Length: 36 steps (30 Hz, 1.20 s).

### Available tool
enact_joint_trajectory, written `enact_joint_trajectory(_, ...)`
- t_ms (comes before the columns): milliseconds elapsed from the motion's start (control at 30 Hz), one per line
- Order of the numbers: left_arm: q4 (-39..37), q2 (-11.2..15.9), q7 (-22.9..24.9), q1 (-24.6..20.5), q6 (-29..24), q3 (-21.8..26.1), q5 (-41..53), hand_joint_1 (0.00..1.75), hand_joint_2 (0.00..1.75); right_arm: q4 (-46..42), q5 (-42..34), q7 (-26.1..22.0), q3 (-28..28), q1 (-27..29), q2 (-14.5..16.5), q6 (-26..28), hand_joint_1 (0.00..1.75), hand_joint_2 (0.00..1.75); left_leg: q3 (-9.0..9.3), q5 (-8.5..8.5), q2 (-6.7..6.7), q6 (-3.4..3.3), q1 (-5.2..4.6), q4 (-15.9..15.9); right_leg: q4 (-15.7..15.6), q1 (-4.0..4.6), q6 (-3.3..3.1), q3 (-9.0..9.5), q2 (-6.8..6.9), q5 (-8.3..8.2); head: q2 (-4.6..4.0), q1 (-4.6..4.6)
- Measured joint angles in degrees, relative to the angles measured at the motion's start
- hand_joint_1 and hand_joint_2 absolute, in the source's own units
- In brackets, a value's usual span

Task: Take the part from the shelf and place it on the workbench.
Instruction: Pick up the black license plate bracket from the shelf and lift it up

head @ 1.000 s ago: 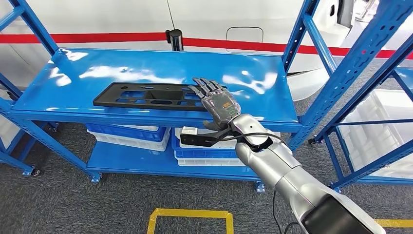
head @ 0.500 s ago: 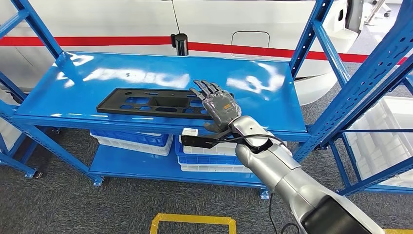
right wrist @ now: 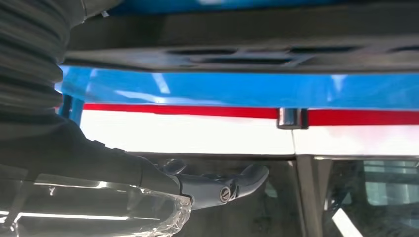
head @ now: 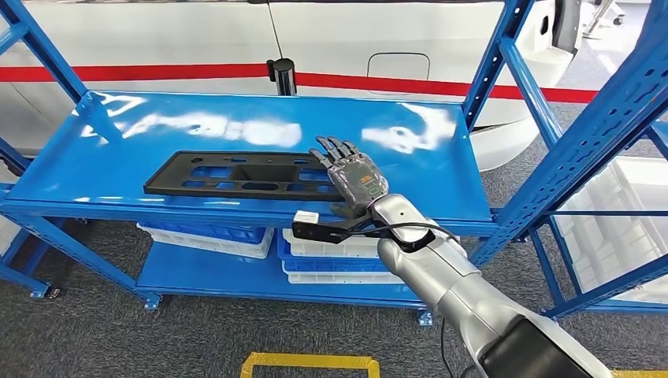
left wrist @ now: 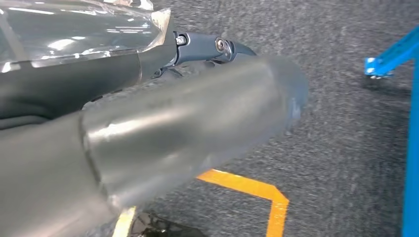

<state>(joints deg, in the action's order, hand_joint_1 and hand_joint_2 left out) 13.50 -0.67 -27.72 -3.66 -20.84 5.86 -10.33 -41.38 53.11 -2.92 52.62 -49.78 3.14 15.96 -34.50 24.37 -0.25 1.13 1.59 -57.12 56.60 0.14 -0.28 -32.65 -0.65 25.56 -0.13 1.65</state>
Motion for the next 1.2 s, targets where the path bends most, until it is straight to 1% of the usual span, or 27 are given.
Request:
enact_joint_trajectory(33, 0.05, -0.09, -0.57, -0.01, -0.16, 0.01, -0.14, 0.0, 1.75, 0.33, 0.09, -0.02, -0.02, 0.02, 0.05, 0.05, 0.0, 1.75, 0.05, -0.12, -0.1, -0.18, -0.1, 0.05, 0.07, 0.12, -0.07, -0.05, 0.0, 0.07, 0.0, -0.07)
enact_joint_trajectory(100, 0.09, -0.27, -1.21, -0.01, -0.34, 0.02, -0.38, 0.0, 1.75, 0.93, 0.2, -0.06, -0.04, 0.05, 0.11, 0.26, 0.0, 1.75, 0.02, -0.19, -0.21, -0.34, -0.52, 0.05, 0.03, 0.24, -0.21, -0.03, 0.07, 0.06, 0.0, -0.15)
enact_joint_trajectory(167, 0.09, -0.36, -1.54, -0.01, -0.45, 0.07, -0.49, 0.0, 1.75, 1.53, 0.22, -0.13, -0.11, 0.05, 0.3, 0.57, 0.0, 1.75, 0.02, -0.09, -0.29, -0.72, -0.96, 0.03, -0.1, 0.15, 0.02, -0.04, 0.14, 0.04, 0.0, -0.16)
enact_joint_trajectory(233, 0.09, -0.38, -1.71, -0.02, -0.6, 0.18, -0.61, 0.0, 1.75, 2.16, 0.22, -0.27, -0.24, 0.04, 0.61, 0.77, 0.0, 1.75, 0.01, 0.0, -0.28, -1.07, -1.19, 0.01, -0.2, 0.03, 0.25, -0.02, 0.15, 0.01, 0.0, -0.16)
enact_joint_trajectory(300, 0.09, -0.42, -1.81, -0.03, -0.7, 0.31, -0.85, 0.0, 1.75, 2.77, 0.25, -0.4, -0.37, 0.05, 0.9, 0.83, 0.0, 1.75, 0.0, 0.04, -0.26, -1.24, -1.29, 0.0, -0.27, -0.06, 0.39, -0.01, 0.15, 0.0, 0.0, -0.16)
enact_joint_trajectory(433, 0.09, -0.51, -2.02, -0.01, -0.93, 0.44, -1.11, 0.0, 1.75, 3.71, 0.46, -0.68, -0.55, 0.04, 1.5, 1.02, 0.0, 1.75, -0.02, 0.07, -0.26, -1.38, -1.42, -0.03, -0.29, -0.19, 0.93, -0.02, 0.15, 0.01, 0.0, -0.15)
enact_joint_trajectory(567, 0.12, -0.64, -3.49, -0.01, -1.79, 0.69, -1.25, 0.0, 0.0, 4.49, 0.72, -0.72, -0.69, 0.04, 2.2, 1.07, 0.0, 1.75, -0.02, 0.07, -0.26, -1.38, -1.39, -0.04, -0.3, -0.2, 0.98, -0.05, 0.15, 0.02, 0.0, -0.14)
enact_joint_trajectory(633, 0.32, -0.83, -6.03, -0.01, -4.03, 0.91, -1.39, 0.0, 0.0, 4.8, 0.77, -0.69, -0.82, 0.04, 2.38, 1.19, 0.01, 1.75, -0.01, 0.07, -0.26, -1.38, -1.35, -0.04, -0.3, -0.2, 0.97, -0.08, 0.15, 0.02, 0.0, -0.15)
enact_joint_trajectory(700, 0.72, -1.2, -8.87, -0.05, -7.36, 1.35, -1.76, 0.0, 0.0, 5.06, 0.91, -0.65, -0.93, 0.04, 2.44, 1.3, 0.84, 1.75, 0.0, 0.08, -0.26, -1.38, -1.27, -0.04, -0.3, -0.2, 0.97, -0.09, 0.16, 0.02, 0.0, -0.14)
enact_joint_trajectory(767, 1.06, -1.59, -10.06, -0.12, -9.49, 1.84, -2.09, 0.0, 0.87, 5.32, 0.94, -0.58, -0.99, 0.04, 2.47, 1.32, 1.67, 1.75, 0.01, 0.08, -0.26, -1.37, -1.17, -0.04, -0.3, -0.19, 0.97, -0.1, 0.15, 0.02, 0.0, -0.14)
enact_joint_trajectory(833, 1.35, -1.85, -10.14, -0.14, -10.18, 2.03, -1.99, 0.0, 1.75, 5.63, 0.65, -0.41, -1.24, 0.04, 2.5, 1.62, 1.68, 1.75, 0.01, 0.08, -0.25, -1.37, -1.07, -0.04, -0.3, -0.18, 0.97, -0.1, 0.15, 0.02, 0.0, -0.14)
enact_joint_trajectory(900, 1.8, -2.08, -10.16, -0.13, -10.92, 2.17, -1.69, 0.0, 1.75, 5.98, 0.22, -0.23, -1.78, 0.01, 2.51, 2.51, 1.62, 1.75, 0.01, 0.08, -0.25, -1.36, -1.0, -0.04, -0.29, -0.17, 0.96, -0.09, 0.15, 0.03, 0.0, -0.14)
enact_joint_trajectory(967, 2.23, -2.27, -10.17, -0.07, -11.75, 2.32, -1.44, 0.0, 1.75, 6.28, 0.04, -0.16, -2.37, -0.06, 2.51, 3.37, 1.48, 1.75, 0.01, 0.08, -0.25, -1.36, -0.96, -0.03, -0.29, -0.17, 0.96, -0.09, 0.15, 0.03, 0.0, -0.14)
enact_joint_trajectory(1033, 2.71, -2.43, -10.17, 0.07, -12.55, 2.46, -1.19, 0.0, 1.75, 6.51, 0.21, -0.19, -2.73, -0.14, 2.51, 3.68, 1.4, 1.75, 0.01, 0.08, -0.25, -1.36, -0.91, -0.03, -0.29, -0.17, 0.96, -0.1, 0.15, 0.03, 0.0, -0.14)
enact_joint_trajectory(1200, 4.49, -2.9, -10.16, 0.71, -14.03, 2.86, -0.91, 0.0, 1.75, 6.74, 0.56, -0.52, -3.54, -0.37, 2.47, 3.74, 1.43, 1.75, 0.02, 0.08, -0.24, -1.35, -0.85, -0.03, -0.28, -0.16, 0.94, -0.1, 0.15, 0.04, 0.0, -0.14)
